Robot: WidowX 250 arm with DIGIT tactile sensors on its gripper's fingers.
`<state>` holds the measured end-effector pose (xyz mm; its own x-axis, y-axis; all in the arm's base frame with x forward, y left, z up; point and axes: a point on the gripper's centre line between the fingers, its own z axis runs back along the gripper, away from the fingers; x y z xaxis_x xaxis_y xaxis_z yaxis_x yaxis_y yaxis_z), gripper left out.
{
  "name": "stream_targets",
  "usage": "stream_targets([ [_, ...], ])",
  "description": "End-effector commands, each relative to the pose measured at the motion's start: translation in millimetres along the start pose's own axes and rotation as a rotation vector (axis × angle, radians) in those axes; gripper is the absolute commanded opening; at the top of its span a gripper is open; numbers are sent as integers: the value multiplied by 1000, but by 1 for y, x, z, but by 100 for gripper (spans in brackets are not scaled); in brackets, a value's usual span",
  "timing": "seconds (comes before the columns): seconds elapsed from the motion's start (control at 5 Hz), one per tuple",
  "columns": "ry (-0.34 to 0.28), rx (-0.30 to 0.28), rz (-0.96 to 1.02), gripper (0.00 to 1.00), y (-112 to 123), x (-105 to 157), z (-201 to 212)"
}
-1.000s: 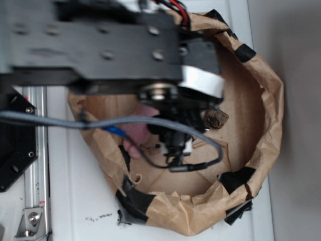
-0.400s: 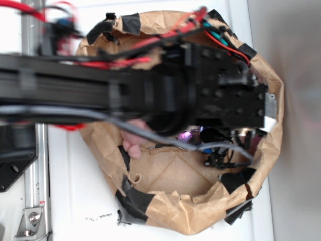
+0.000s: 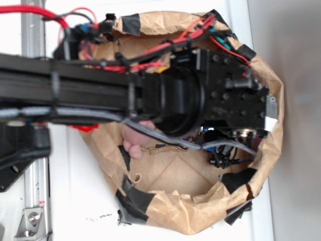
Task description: Grab the rock.
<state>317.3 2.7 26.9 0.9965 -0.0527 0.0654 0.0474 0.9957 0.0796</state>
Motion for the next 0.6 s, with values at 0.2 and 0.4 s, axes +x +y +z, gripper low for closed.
stream_targets([
  [0.2, -174, -81, 187, 0, 23, -39, 163],
  [0.4, -194, -103, 196, 0, 18, -31, 202],
])
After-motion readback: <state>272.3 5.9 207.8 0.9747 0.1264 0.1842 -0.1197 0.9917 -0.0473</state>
